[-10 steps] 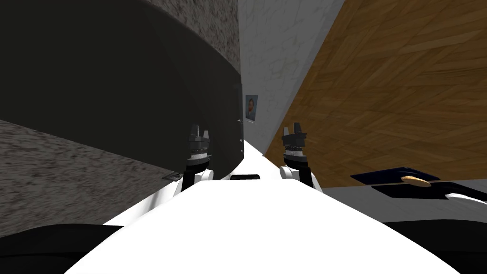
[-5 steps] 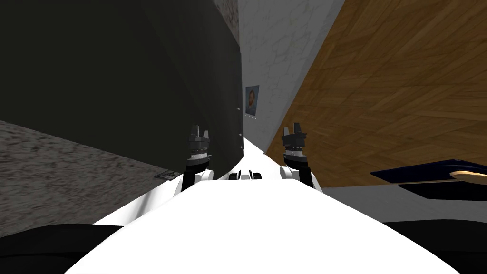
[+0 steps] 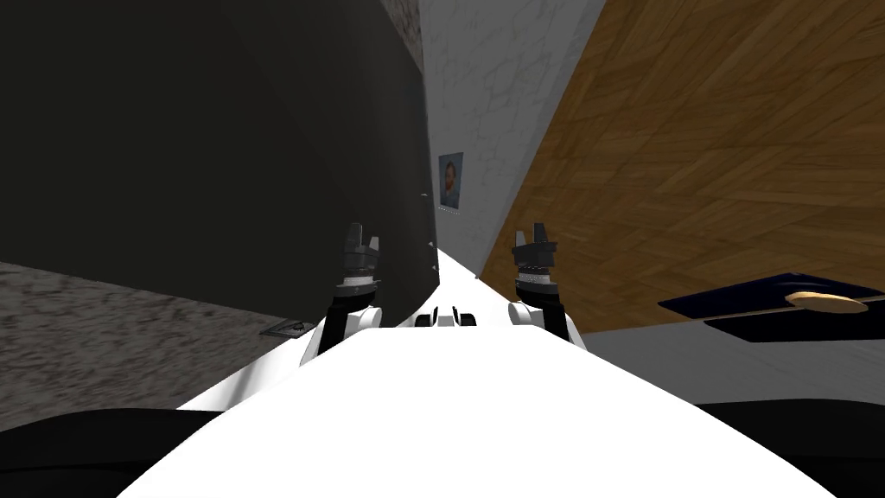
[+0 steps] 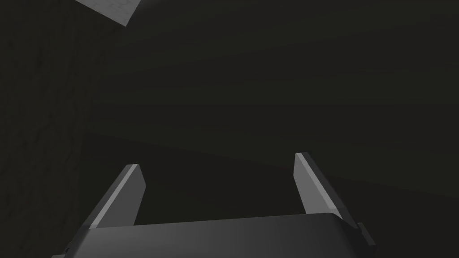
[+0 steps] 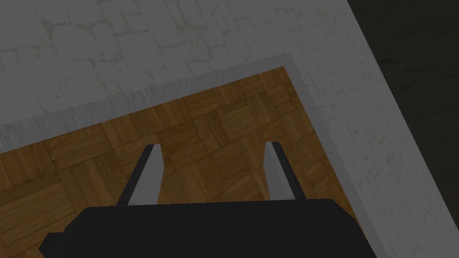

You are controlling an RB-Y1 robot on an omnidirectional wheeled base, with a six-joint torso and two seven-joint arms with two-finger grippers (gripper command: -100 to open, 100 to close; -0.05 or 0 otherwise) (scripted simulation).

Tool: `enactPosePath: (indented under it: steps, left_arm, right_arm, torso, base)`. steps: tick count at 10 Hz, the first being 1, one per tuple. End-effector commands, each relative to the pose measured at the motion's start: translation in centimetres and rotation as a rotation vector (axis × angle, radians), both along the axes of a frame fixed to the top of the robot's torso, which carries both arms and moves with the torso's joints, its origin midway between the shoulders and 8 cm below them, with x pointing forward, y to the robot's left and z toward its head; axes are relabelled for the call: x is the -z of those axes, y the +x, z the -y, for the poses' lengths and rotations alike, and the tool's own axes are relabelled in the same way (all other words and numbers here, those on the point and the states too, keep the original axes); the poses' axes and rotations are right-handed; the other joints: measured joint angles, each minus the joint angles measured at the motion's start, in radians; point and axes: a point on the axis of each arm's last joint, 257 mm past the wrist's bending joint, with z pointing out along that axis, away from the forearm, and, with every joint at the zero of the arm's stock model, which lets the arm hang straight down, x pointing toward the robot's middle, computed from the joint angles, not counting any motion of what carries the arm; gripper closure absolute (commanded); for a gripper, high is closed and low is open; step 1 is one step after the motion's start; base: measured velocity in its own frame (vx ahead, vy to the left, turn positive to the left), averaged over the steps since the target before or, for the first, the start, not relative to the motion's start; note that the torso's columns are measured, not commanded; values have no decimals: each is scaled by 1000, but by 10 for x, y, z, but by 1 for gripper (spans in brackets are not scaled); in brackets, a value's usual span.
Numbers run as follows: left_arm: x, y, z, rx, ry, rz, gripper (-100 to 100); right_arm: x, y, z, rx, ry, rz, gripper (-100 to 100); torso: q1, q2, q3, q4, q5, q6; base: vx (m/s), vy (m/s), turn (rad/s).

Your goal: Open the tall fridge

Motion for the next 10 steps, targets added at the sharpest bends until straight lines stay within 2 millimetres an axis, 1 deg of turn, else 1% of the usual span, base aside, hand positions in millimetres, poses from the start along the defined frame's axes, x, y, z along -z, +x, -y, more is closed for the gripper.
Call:
enactPosePath:
  steps: [1,3,4,7,8,9,10]
  left_arm:
    - [0,7,-6,-20,27,-32,-100]
    - [-2,15,-15,-49,59,-60,-100]
    - [2,17,-16,-52,57,-76,-100]
    - [2,26,-29,-89,87,-116,-100]
    - [4,28,-29,-90,86,-128,-100]
    - [3,32,-36,-109,100,-144,-100]
    - [7,34,-37,-111,99,-158,-100]
  right_arm:
    - [0,0,0,0,0,0,0]
    - [0,0,0,0,0,0,0]
    - [0,0,0,0,0,0,0]
    - [0,0,0,0,0,0,0]
    - [0,0,0,0,0,0,0]
    - [0,0,0,0,0,0,0]
    - [0,0,0,0,0,0,0]
  torso:
    - [1,0,0,0,0,0]
    - [1,1,1,0,0,0]
    - [0,1,0,0,0,0]
    - [2,1,0,0,0,0]
    - [0,1,1,0,0,0]
    - [1,1,1,0,0,0]
    - [1,1,0,0,0,0]
  base:
    - [28,-40,-37]
    - [34,-54,-160]
    - [24,-39,-59]
    - [33,-46,-107]
    - [22,-40,-67]
    - [31,-41,-171]
    - [30,-32,-69]
